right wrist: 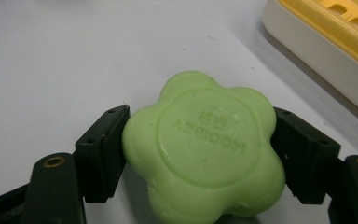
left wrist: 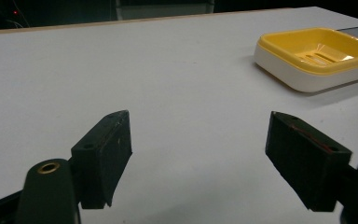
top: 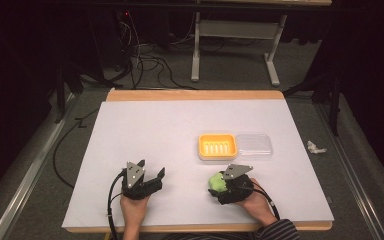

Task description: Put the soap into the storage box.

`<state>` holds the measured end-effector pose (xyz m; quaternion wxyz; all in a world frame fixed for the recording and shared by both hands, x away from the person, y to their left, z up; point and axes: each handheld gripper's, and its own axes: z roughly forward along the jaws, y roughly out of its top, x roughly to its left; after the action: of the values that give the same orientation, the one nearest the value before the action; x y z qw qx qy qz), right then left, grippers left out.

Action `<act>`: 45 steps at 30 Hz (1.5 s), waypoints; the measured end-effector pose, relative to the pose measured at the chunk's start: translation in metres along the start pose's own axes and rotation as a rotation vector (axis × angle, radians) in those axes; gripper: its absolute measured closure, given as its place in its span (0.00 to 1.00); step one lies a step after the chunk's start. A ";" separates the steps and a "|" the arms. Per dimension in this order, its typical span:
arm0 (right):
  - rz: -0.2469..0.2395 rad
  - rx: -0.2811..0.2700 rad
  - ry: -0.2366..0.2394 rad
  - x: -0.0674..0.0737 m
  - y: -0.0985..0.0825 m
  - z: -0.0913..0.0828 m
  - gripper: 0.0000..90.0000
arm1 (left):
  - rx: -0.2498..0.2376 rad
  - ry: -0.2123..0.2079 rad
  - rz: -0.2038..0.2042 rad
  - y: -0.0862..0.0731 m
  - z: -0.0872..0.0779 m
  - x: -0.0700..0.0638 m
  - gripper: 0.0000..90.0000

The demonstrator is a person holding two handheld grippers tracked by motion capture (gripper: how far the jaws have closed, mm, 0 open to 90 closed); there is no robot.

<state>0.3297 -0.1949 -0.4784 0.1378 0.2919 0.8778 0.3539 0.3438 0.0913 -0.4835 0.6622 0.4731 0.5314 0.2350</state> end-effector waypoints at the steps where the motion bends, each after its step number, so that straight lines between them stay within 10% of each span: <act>1: 0.000 0.000 0.000 0.000 0.000 0.000 0.30 | 0.000 0.000 0.000 0.000 0.000 0.000 0.26; 45: 0.083 -0.173 -0.039 -0.046 0.026 -0.065 0.32 | 0.005 0.000 0.002 0.000 0.000 -0.001 0.26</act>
<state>0.3471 -0.2431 -0.4126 0.1648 0.3216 0.8283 0.4281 0.3439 0.0905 -0.4837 0.6609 0.4751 0.5315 0.2343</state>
